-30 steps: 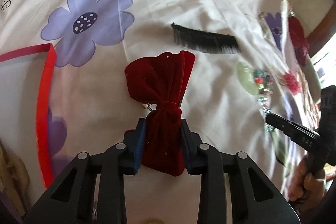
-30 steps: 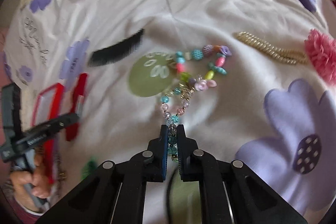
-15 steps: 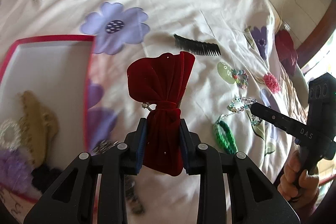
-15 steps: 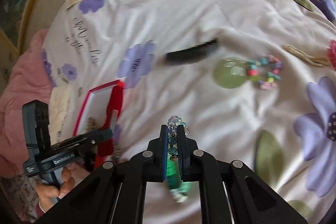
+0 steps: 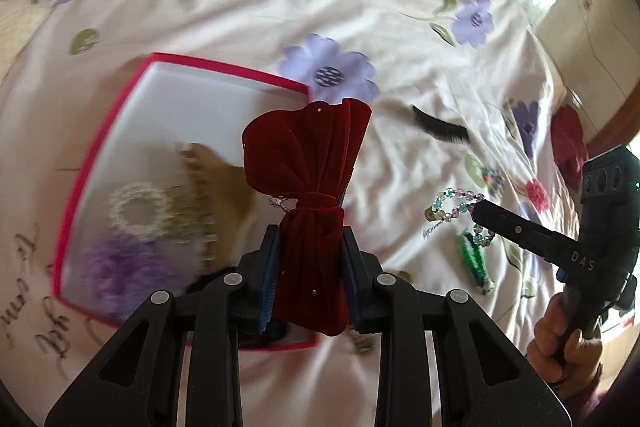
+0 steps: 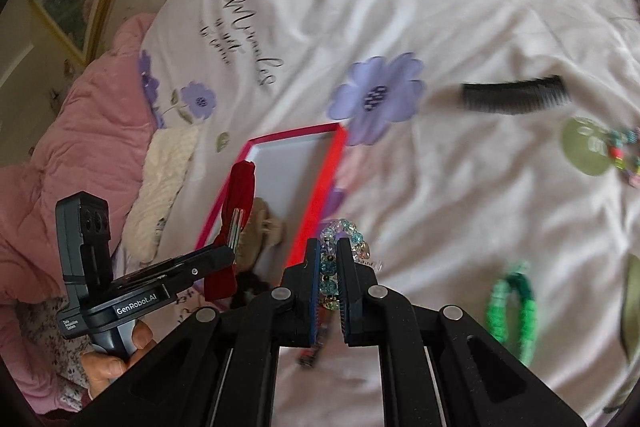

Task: Organize jewelry
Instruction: 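Carry bow and beaded bracelet into the box and release both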

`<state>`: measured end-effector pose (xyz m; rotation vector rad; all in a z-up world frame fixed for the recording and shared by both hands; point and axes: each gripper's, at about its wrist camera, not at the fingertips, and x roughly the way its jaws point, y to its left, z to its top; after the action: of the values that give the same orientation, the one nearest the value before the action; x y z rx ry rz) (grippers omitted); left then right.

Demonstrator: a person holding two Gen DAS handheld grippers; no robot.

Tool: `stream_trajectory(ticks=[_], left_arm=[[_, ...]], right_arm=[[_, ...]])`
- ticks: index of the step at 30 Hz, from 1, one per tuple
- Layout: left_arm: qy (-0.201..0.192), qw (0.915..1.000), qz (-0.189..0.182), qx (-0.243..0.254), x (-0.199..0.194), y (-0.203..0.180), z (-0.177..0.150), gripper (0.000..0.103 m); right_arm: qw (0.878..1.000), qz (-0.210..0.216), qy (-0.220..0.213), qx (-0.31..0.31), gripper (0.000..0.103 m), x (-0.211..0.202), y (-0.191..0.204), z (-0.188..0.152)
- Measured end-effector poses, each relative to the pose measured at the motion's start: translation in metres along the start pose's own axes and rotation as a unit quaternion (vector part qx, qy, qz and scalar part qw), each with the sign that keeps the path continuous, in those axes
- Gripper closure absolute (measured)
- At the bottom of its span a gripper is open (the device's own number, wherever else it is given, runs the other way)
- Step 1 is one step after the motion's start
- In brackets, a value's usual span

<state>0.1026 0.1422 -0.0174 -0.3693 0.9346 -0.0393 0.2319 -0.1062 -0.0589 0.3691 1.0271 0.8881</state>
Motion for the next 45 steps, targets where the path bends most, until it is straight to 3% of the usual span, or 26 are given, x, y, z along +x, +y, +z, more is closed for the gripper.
stream_trajectory(ticks=[10,24,28,35,45], left_arm=[[-0.009,0.9985,0.037,-0.039,-0.011,0.057,0.002,0.077],[0.01,0.9951,0.086,-0.048,0.031,0.098,0.039,0.077],[0.021,0.9939,0.097,-0.048,0.047,0.106,0.047,0.077],[0.037,0.9927,0.104,-0.048,0.064,0.113,0.044,0.077],[0.042,0.992,0.111,-0.042,0.063,0.11,0.045,0.07]], right_arm=[[0.999,0.039,0.029,-0.009,0.096,0.055,0.038,0.01],[0.998,0.042,0.039,-0.032,0.096,0.131,0.066,0.05],[0.998,0.035,0.038,-0.034,0.096,0.153,0.067,0.061],[0.996,0.022,0.08,-0.034,0.095,0.186,0.054,0.053],[0.994,0.026,0.104,-0.02,0.09,0.189,0.041,0.043]])
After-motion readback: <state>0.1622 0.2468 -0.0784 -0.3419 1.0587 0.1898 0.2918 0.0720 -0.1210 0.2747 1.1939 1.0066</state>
